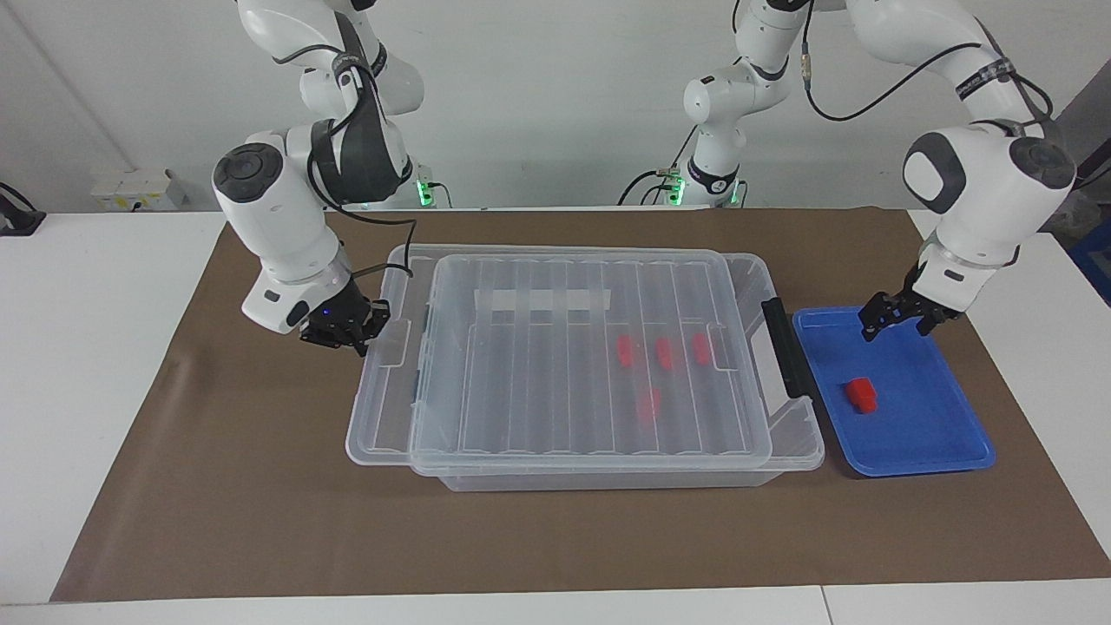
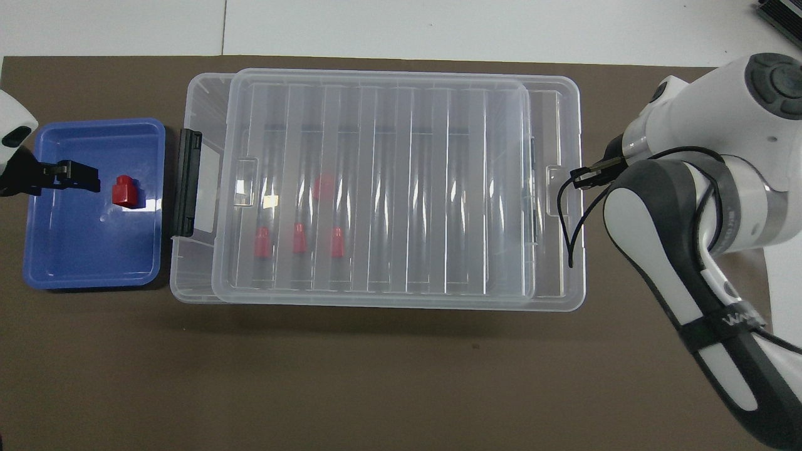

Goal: Place red block in blue tray from box
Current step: 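Push the lid shut and withdraw the right gripper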

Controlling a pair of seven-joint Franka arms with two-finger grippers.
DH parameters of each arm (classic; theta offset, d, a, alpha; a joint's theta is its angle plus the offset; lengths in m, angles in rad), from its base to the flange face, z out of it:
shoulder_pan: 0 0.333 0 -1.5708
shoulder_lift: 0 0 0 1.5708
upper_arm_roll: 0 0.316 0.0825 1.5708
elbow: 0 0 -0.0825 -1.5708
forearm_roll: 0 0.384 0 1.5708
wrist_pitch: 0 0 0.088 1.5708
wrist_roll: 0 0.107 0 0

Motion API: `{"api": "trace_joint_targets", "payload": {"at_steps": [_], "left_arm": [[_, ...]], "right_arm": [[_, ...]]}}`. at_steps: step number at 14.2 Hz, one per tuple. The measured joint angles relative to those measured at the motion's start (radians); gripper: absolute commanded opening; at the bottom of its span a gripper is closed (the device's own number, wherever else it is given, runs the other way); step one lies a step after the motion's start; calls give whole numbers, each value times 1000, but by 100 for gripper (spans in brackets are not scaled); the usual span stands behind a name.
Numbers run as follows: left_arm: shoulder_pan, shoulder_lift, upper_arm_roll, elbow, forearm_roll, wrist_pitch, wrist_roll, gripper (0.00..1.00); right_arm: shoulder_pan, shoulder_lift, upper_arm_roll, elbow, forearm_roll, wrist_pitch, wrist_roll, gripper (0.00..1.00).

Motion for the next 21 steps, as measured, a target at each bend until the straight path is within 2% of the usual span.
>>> {"api": "trace_joint_targets", "payload": {"at_steps": [4,6,16,18,19,20,21], "left_arm": [[-18,-133,-8,28,-6,-110,1,100],[-30,-176,-8,25,-6,-124,1,100],[-39,-179,-5,19,-7,-125,1,100],[-84,-179,17,19,-8,-125,-1,100],[-140,-180,64,19,-8,-124,-2,100],[-220,-181,137,20,-8,-124,-2,100],[-289,-183,204,21,-8,-124,-2,100]], "right_arm": [[3,-1,37,-1,0,-1,0,0],[3,-1,51,-1,0,-1,0,0],[3,-2,70,-2,0,-1,0,0],[3,-10,68,-1,0,-3,9,0],[2,-19,63,0,0,-10,27,0],[0,-33,55,1,0,-19,53,24],[-1,-49,47,1,0,-30,82,76]]}}
